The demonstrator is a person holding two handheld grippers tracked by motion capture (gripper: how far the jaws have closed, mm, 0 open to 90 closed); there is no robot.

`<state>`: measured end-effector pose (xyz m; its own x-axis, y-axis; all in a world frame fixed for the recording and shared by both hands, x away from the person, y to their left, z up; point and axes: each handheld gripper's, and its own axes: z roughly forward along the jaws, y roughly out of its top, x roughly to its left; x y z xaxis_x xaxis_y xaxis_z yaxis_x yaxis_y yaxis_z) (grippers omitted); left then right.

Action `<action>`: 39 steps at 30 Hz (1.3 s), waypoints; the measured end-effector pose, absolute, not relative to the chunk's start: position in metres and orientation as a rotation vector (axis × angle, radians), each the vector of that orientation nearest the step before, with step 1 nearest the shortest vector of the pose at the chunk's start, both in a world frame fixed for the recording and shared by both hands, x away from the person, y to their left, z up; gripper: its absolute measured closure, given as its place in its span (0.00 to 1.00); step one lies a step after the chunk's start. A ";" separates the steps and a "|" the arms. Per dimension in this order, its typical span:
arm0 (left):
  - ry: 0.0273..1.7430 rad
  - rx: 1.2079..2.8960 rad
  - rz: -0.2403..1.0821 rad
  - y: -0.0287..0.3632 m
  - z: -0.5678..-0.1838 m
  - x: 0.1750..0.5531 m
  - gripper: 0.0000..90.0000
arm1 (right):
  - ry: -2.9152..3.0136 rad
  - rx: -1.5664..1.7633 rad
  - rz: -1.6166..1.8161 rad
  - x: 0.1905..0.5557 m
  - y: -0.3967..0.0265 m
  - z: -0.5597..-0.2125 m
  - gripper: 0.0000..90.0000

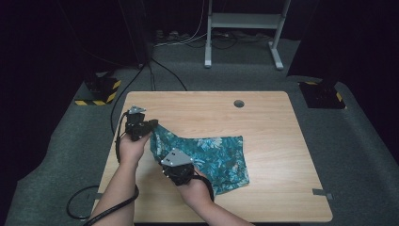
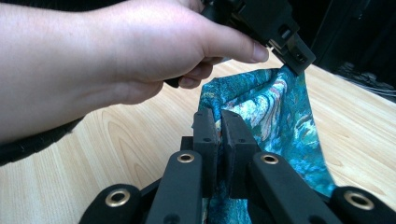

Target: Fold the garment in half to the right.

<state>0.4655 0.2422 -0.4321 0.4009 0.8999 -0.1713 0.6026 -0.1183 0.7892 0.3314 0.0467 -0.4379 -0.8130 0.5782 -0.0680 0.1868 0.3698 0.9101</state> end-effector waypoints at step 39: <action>1.106 1.762 0.451 0.073 -0.405 0.481 0.96 | 1.949 0.872 1.414 0.320 -0.120 -0.424 0.95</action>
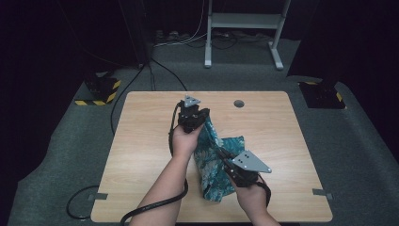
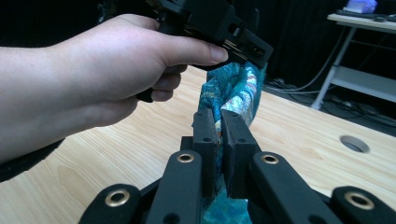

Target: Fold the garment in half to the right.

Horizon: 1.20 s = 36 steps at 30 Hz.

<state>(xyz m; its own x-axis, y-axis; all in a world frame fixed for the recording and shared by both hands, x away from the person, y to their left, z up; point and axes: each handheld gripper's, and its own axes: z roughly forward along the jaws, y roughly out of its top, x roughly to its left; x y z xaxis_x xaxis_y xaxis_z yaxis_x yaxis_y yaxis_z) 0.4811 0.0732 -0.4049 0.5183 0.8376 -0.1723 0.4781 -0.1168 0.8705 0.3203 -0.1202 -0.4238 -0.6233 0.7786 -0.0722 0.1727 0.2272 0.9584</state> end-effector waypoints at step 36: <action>1.138 1.965 0.339 -0.030 -0.496 0.495 0.95 | 2.018 1.150 1.192 0.318 -0.202 -0.518 0.92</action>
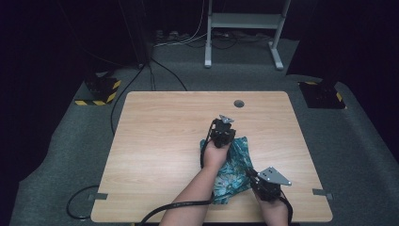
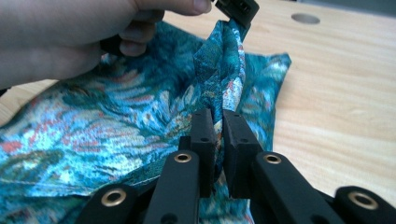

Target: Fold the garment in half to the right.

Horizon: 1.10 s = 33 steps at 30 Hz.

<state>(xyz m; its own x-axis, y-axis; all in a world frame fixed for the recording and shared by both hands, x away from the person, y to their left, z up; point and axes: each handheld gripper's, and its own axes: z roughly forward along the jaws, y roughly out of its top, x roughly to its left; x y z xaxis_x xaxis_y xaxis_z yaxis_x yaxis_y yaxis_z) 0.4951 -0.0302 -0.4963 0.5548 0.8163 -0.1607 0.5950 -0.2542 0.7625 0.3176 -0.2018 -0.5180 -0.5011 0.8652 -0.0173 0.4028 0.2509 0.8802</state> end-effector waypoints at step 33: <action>1.107 1.928 0.362 0.001 -0.474 0.482 0.15 | 2.014 1.141 1.241 0.347 -0.212 -0.493 0.33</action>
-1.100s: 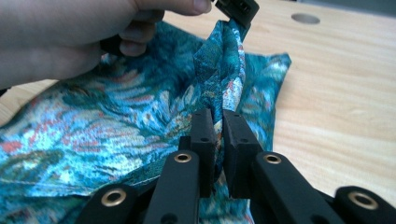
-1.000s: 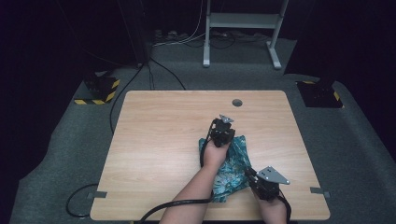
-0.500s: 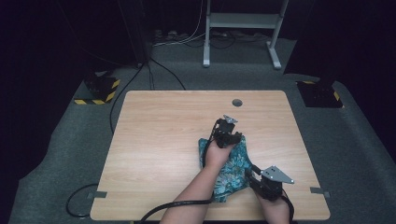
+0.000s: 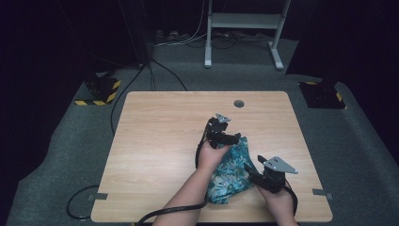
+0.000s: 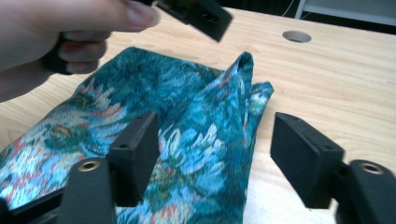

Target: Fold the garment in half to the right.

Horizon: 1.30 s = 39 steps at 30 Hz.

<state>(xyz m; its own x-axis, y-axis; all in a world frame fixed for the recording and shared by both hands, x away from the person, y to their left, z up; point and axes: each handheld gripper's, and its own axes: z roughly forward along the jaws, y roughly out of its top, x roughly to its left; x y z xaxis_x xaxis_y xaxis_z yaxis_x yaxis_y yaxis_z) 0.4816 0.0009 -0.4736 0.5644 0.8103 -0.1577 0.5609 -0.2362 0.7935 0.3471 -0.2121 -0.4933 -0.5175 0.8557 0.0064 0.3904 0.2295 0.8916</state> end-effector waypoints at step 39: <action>1.118 1.877 0.400 0.103 -0.475 0.418 0.02 | 2.069 1.168 1.183 0.390 -0.220 -0.499 0.05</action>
